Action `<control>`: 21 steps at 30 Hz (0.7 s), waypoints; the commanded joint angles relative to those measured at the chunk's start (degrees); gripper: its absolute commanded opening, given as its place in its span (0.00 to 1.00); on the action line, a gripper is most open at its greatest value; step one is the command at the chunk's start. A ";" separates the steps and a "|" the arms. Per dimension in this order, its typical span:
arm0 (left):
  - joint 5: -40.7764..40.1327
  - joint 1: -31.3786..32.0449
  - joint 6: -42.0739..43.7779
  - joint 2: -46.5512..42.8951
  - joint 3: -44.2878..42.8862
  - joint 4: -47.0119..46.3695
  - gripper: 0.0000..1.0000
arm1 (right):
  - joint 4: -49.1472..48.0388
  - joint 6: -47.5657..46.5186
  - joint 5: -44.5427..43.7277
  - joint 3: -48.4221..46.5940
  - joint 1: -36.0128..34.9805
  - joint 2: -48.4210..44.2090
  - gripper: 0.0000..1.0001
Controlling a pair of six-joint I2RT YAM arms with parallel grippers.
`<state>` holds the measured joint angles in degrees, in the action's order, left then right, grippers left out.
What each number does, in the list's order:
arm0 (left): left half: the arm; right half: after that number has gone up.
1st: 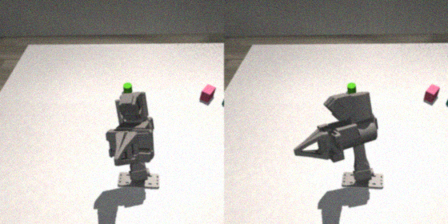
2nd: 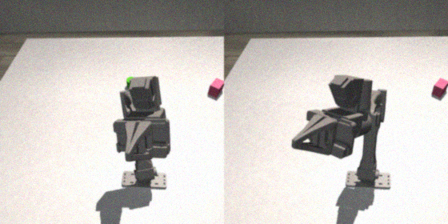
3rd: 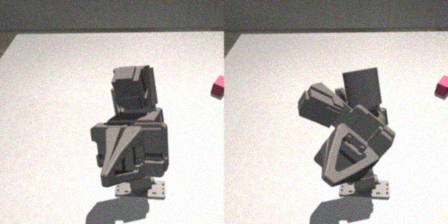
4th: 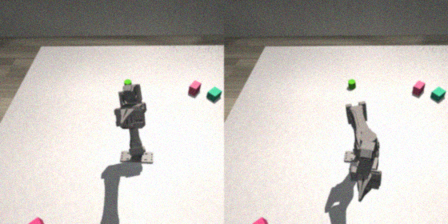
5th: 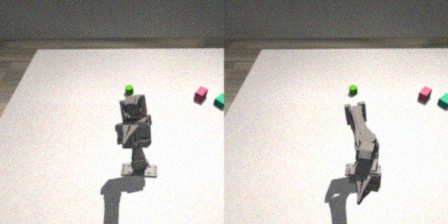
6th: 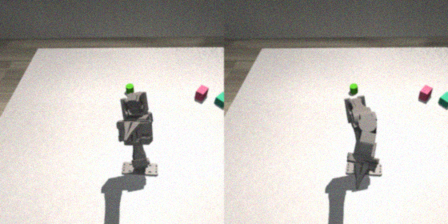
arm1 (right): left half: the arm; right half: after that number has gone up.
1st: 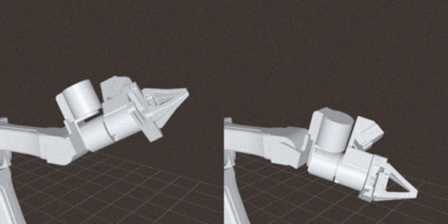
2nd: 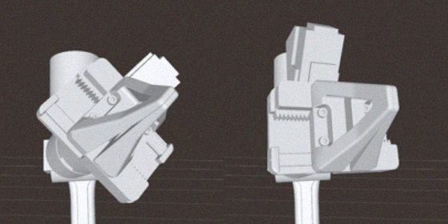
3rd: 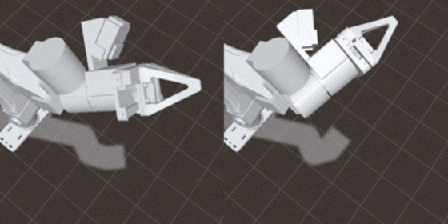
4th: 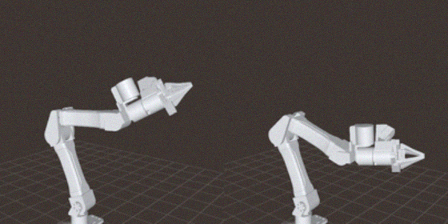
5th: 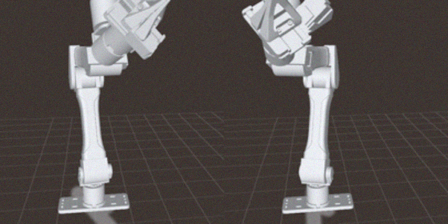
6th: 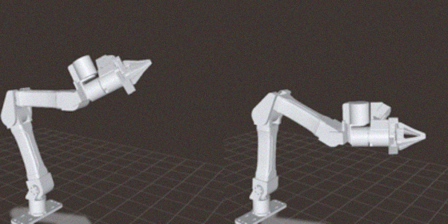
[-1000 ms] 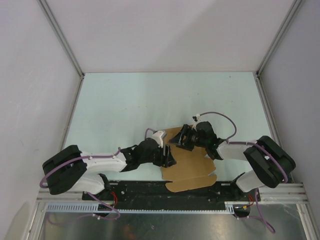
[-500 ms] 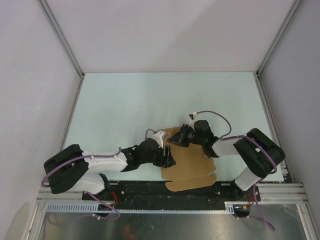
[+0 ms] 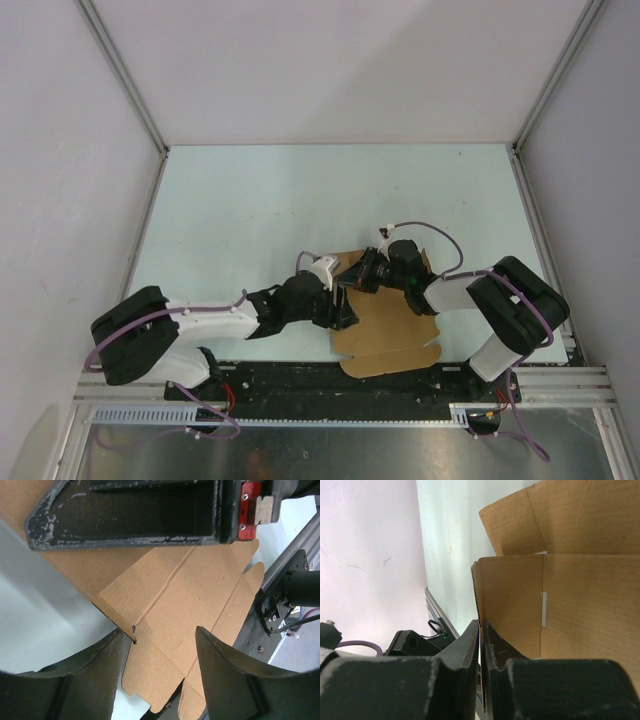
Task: Fold the paper box
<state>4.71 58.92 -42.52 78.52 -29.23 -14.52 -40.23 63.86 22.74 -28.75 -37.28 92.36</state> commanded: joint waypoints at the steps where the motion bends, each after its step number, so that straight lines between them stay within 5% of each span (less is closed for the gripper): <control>1: 1.00 0.50 1.74 0.49 -3.11 -1.47 0.64 | -1.08 -0.05 -1.29 -2.10 -0.16 0.54 0.11; 21: -3.13 0.50 4.46 -3.02 -3.20 2.13 0.64 | 1.55 -0.57 -2.88 -2.10 0.45 -0.95 0.09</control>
<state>3.29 59.02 -39.94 77.43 -30.15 -12.67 -39.44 64.34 20.86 -29.08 -37.28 93.01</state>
